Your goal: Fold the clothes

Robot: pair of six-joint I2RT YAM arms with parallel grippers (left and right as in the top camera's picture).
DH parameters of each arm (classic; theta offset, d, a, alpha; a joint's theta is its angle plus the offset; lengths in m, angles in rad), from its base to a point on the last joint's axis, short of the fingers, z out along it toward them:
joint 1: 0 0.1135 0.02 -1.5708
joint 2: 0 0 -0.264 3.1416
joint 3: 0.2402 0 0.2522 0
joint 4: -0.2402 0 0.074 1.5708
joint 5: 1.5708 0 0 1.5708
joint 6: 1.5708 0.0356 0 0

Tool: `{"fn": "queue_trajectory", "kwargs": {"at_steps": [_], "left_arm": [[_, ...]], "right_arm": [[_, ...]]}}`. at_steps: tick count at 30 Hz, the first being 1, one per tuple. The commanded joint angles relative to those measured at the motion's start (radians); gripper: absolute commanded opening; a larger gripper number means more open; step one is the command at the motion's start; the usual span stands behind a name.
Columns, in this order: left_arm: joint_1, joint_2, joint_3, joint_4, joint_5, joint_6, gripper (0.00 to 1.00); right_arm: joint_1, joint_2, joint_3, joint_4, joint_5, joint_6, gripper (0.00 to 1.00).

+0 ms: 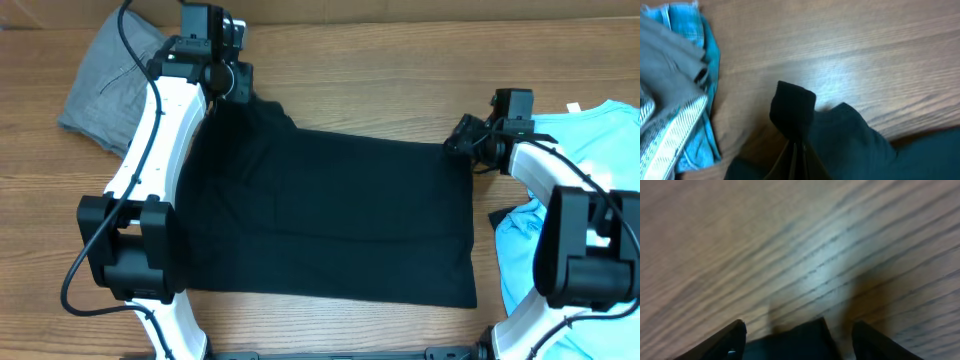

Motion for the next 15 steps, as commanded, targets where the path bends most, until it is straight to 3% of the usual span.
{"fn": "queue_trajectory", "kwargs": {"at_steps": [1,2,4,9,12,15], "left_arm": [[-0.005,-0.027,0.001,-0.03,-0.034,0.001,0.04],[-0.005,-0.027,0.001,-0.042,-0.034,0.001,0.04],[-0.005,-0.027,0.001,-0.055,-0.035,0.001,0.04],[-0.005,-0.027,0.001,-0.063,-0.055,0.0,0.04],[-0.004,-0.027,0.001,-0.074,-0.057,0.001,0.04],[-0.003,-0.027,0.001,-0.105,-0.084,-0.003,0.04]], "right_arm": [[0.0,0.032,0.001,0.004,-0.026,-0.01,0.56],[0.0,0.036,0.001,0.0,-0.031,-0.01,0.49],[0.0,0.036,0.001,-0.008,-0.053,-0.01,0.45],[-0.002,0.026,0.006,-0.051,-0.094,-0.01,0.12],[-0.002,-0.006,0.019,-0.092,-0.091,-0.01,0.04],[-0.002,-0.073,0.037,-0.136,-0.091,-0.011,0.04]]}}
